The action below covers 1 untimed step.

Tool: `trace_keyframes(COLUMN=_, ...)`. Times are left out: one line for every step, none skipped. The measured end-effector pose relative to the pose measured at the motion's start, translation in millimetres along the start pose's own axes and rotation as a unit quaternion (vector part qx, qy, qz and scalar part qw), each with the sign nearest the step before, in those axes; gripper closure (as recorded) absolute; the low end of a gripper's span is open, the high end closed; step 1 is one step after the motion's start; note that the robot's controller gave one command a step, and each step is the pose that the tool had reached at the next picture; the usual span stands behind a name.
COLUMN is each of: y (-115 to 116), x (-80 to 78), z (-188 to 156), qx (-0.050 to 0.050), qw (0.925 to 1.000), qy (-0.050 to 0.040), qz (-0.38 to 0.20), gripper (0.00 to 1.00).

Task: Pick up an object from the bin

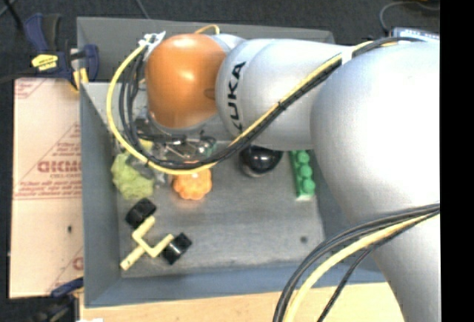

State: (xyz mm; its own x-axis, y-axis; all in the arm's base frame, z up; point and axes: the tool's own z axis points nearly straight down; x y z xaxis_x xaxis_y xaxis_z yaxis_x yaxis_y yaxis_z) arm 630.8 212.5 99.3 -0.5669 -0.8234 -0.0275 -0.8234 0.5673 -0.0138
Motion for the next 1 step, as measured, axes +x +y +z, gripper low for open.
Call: trace_keyframes(y=0.6, x=0.8, z=-20.0, qx=-0.002, qw=1.0000, qy=0.0026, qz=0.001, gripper=1.00)
